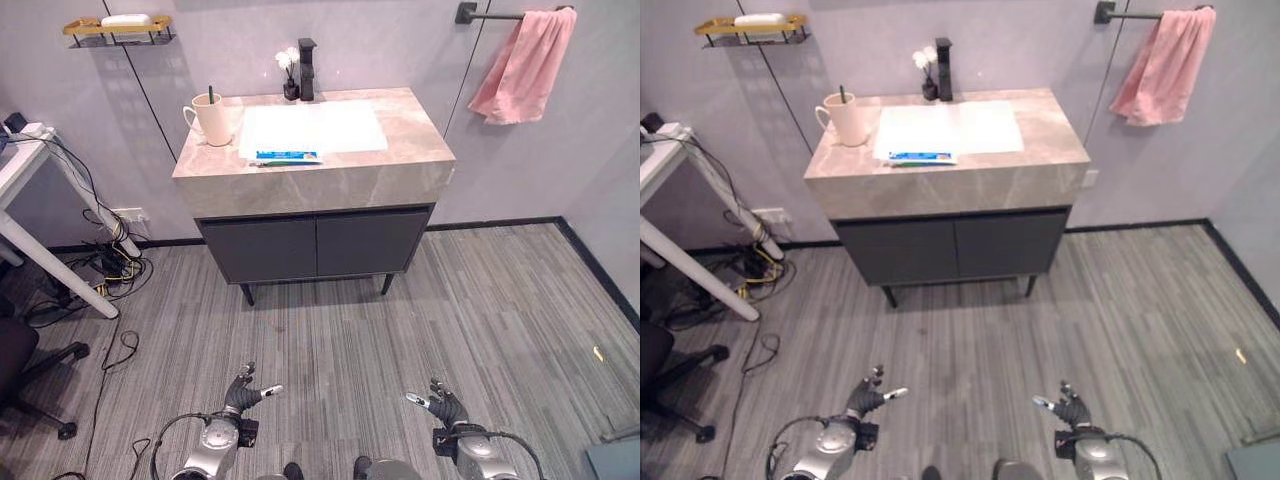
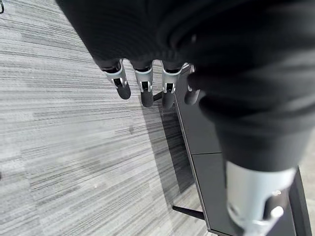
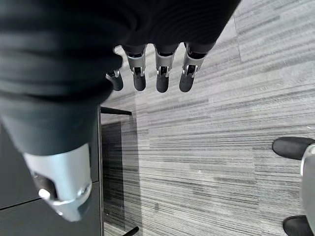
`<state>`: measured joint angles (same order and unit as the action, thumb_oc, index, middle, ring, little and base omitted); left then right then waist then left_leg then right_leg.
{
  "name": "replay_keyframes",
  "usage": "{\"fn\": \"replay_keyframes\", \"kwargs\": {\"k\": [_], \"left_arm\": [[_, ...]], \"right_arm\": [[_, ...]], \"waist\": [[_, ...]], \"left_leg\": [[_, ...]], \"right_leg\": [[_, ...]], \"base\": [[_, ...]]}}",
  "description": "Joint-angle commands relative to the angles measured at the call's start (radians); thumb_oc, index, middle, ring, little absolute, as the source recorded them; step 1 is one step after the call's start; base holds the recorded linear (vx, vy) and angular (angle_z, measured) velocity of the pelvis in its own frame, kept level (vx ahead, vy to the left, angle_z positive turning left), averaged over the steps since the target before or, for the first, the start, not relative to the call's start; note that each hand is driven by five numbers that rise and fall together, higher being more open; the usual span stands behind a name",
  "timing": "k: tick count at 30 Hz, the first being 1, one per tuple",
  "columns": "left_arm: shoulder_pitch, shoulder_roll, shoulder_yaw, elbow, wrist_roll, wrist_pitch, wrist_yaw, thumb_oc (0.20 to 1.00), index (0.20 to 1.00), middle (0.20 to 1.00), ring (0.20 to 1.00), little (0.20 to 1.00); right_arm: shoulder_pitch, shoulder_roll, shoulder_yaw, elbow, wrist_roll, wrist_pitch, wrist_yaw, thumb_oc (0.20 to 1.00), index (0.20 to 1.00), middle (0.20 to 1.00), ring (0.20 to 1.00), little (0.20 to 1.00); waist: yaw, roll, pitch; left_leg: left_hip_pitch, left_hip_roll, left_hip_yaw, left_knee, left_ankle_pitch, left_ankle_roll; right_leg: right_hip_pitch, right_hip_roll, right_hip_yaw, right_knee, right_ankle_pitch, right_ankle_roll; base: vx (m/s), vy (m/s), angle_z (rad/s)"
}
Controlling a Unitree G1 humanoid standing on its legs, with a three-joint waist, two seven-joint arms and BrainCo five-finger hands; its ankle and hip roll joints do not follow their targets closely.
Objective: Put brush and paste in cup on sink, flatten towel.
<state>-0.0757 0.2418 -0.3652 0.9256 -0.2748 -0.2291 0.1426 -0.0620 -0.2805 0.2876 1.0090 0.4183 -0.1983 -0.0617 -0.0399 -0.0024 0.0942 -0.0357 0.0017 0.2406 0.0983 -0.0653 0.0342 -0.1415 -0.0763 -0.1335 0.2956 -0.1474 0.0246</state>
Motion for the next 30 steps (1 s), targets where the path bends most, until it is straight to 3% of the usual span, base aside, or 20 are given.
{"fn": "replay_keyframes", "kwargs": {"k": [1,4,7,8,12,15,16,17,19,20,24,26,29,30], "left_arm": [[-0.012,0.065,0.036,-0.091,0.038,-0.031,0.014,1.000,1.000,1.000,1.000,1.000],[0.000,0.079,0.041,-0.111,0.042,-0.030,0.013,1.000,1.000,1.000,1.000,1.000],[0.006,0.087,0.040,-0.112,0.048,-0.027,0.007,1.000,1.000,1.000,1.000,1.000],[0.002,0.086,0.041,-0.088,0.056,-0.030,0.004,1.000,1.000,1.000,1.000,1.000],[-0.024,0.065,0.042,-0.051,0.035,-0.034,0.017,1.000,1.000,1.000,1.000,1.000],[-0.032,0.059,0.040,-0.049,0.038,-0.038,0.020,1.000,1.000,1.000,1.000,1.000],[-0.028,0.064,0.041,-0.054,0.043,-0.042,0.021,1.000,1.000,1.000,1.000,1.000],[-0.026,0.063,0.035,-0.056,0.043,-0.041,0.019,1.000,1.000,1.000,1.000,1.000],[-0.024,0.058,0.034,-0.041,0.046,-0.037,0.016,1.000,1.000,1.000,1.000,1.000],[-0.025,0.053,0.031,-0.020,0.044,-0.039,0.016,1.000,1.000,1.000,1.000,1.000],[-0.040,0.031,0.041,0.016,0.007,-0.039,0.023,1.000,1.000,1.000,1.000,1.000],[-0.049,0.018,0.042,0.032,-0.010,-0.036,0.019,1.000,1.000,1.000,1.000,1.000],[-0.070,0.020,0.042,0.037,-0.024,-0.040,0.024,1.000,1.000,1.000,1.000,1.000],[-0.070,0.020,0.042,0.037,-0.024,-0.040,0.024,1.000,1.000,1.000,1.000,1.000]], "right_arm": [[-0.010,-0.001,-0.022,-0.078,0.063,-0.033,0.004,1.000,1.000,1.000,1.000,1.000],[0.008,0.001,-0.026,-0.093,0.063,-0.034,0.004,1.000,1.000,1.000,1.000,1.000],[0.022,-0.002,-0.034,-0.090,0.062,-0.033,0.007,1.000,1.000,1.000,1.000,1.000],[0.026,0.000,-0.037,-0.076,0.071,-0.034,0.012,1.000,1.000,1.000,1.000,1.000],[0.017,-0.003,-0.044,-0.065,0.077,-0.038,-0.006,1.000,1.000,1.000,1.000,1.000],[0.016,-0.003,-0.043,-0.075,0.067,-0.038,-0.010,1.000,1.000,1.000,1.000,1.000],[0.014,-0.006,-0.032,-0.098,0.038,-0.034,-0.005,1.000,1.000,1.000,1.000,1.000],[0.011,-0.016,-0.016,-0.110,0.006,-0.029,-0.007,1.000,1.000,1.000,1.000,1.000],[0.024,-0.025,-0.001,-0.131,-0.015,-0.027,0.002,1.000,1.000,1.000,1.000,1.000],[0.031,-0.030,0.013,-0.137,-0.025,-0.025,0.003,1.000,1.000,1.000,1.000,1.000],[0.025,-0.041,0.027,-0.149,-0.039,-0.021,0.001,1.000,1.000,1.000,1.000,1.000],[0.028,-0.058,0.039,-0.151,-0.063,-0.020,0.006,1.000,1.000,1.000,1.000,1.000],[0.025,-0.081,0.053,-0.173,-0.083,-0.025,0.005,1.000,1.000,1.000,1.000,1.000],[0.025,-0.081,0.053,-0.174,-0.083,-0.025,0.005,1.000,1.000,1.000,1.000,1.000]], "waist": [[0.006,-0.025,0.018],[0.004,-0.022,0.036],[0.001,-0.016,0.050],[-0.022,-0.019,0.058],[-0.048,-0.031,0.061],[-0.060,-0.035,0.071],[-0.059,-0.040,0.064],[-0.066,-0.040,0.055],[-0.071,-0.034,0.041],[-0.078,-0.033,0.032],[-0.087,-0.012,0.004],[-0.092,0.012,-0.013],[-0.095,0.002,-0.010],[-0.096,0.003,-0.010]], "left_leg": [[0.017,-0.005,-0.027,-0.042,0.032,0.001],[0.044,-0.009,-0.015,-0.075,0.037,0.014],[0.073,-0.013,-0.009,-0.097,0.035,0.020],[0.096,-0.024,-0.011,-0.120,0.033,0.020],[0.121,-0.057,-0.018,-0.134,0.002,0.010],[0.147,-0.063,-0.025,-0.134,-0.014,0.002],[0.184,-0.064,-0.019,-0.151,-0.025,-0.012],[0.198,-0.064,-0.025,-0.148,-0.035,-0.019],[0.221,-0.050,-0.043,-0.135,-0.046,-0.033],[0.231,-0.047,-0.053,-0.129,-0.054,-0.036],[0.255,-0.007,-0.074,-0.135,-0.025,-0.064],[0.246,0.040,-0.087,-0.069,0.055,-0.108],[0.177,0.078,-0.090,0.104,0.194,-0.162],[0.175,0.079,-0.092,0.107,0.193,-0.163]], "right_leg": [[-0.026,-0.095,0.098,0.017,0.277,0.147],[-0.076,-0.104,0.096,0.121,0.326,0.151],[-0.105,-0.104,0.083,0.175,0.337,0.152],[-0.147,-0.050,0.112,0.124,0.327,0.143],[-0.202,-0.076,0.098,-0.096,0.378,0.156],[-0.209,-0.086,0.073,-0.179,0.423,0.171],[-0.224,-0.105,-0.010,-0.247,0.457,0.185],[-0.211,-0.102,-0.042,-0.267,0.468,0.183],[-0.184,-0.080,-0.035,-0.269,0.439,0.169],[-0.184,-0.067,-0.002,-0.254,0.441,0.159],[-0.185,-0.025,-0.004,-0.218,0.382,0.131],[-0.158,0.017,-0.022,-0.197,0.326,0.095],[-0.112,0.037,-0.032,-0.212,0.303,0.060],[-0.112,0.038,-0.034,-0.212,0.303,0.059]], "base": [[0.00,0.163,-0.22],[0.01,0.156,-0.25],[0.10,0.142,-0.14],[0.18,0.103,-0.12],[0.21,0.036,-0.05],[0.28,-0.027,0.10],[0.41,-0.078,0.09],[0.50,-0.106,0.09],[0.36,-0.117,0.19],[0.35,-0.119,0.47],[0.32,-0.136,0.33],[0.38,-0.203,0.02],[0.24,-0.183,0.16],[0.17,-0.170,0.03]]}}
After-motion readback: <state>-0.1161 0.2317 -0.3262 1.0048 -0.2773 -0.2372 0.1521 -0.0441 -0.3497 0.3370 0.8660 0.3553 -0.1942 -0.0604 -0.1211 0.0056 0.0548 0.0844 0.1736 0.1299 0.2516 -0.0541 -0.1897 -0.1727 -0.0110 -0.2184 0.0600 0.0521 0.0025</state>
